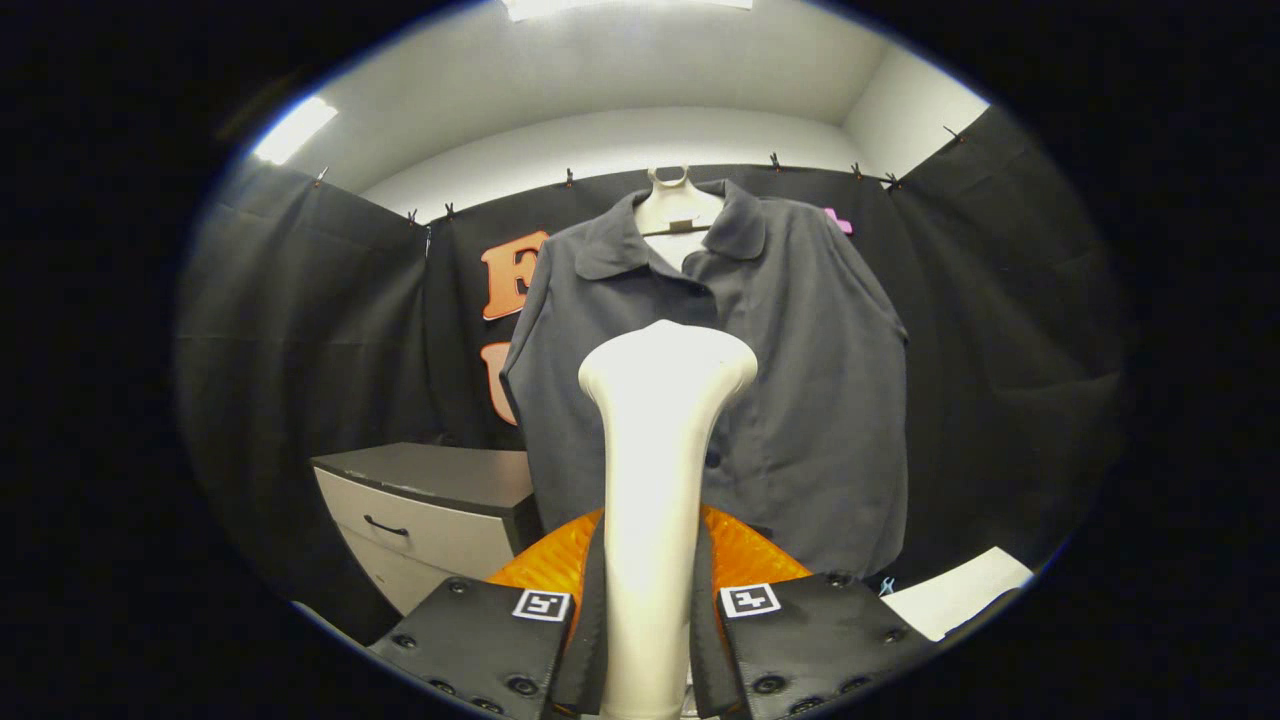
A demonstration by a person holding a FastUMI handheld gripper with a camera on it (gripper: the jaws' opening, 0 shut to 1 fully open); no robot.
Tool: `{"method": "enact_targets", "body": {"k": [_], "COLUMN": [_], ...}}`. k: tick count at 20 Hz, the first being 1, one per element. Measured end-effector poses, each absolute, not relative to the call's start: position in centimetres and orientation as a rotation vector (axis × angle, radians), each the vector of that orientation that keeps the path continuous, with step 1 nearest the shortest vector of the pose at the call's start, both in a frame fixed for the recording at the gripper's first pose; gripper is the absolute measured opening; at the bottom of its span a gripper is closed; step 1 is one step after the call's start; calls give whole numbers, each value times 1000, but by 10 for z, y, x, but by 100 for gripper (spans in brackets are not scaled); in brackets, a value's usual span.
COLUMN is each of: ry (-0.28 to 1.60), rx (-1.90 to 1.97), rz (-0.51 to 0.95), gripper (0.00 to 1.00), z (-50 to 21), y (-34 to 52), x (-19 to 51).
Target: Iron the clothes twice with a garment steamer, once on the left side and once on the right side.
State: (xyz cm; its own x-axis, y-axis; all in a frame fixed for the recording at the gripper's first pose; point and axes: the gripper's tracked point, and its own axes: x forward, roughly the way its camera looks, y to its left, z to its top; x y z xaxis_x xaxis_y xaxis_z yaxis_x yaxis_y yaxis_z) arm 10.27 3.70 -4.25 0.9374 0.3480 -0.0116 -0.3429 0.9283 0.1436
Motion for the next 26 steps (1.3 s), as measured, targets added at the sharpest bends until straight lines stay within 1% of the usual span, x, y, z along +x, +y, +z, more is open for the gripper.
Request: {"method": "enact_targets", "body": {"k": [4,9,13,20,26], "ry": [-1,-24,-8,32,55], "rx": [141,123,128,125,126], "rz": [309,245,213,232,236], "gripper": [40,41,41,41,41], "z": [-18,-7,-11,-17,-30], "y": [-3,-46,-69,-62,-51], "x": [108,141,179,230,247]}}
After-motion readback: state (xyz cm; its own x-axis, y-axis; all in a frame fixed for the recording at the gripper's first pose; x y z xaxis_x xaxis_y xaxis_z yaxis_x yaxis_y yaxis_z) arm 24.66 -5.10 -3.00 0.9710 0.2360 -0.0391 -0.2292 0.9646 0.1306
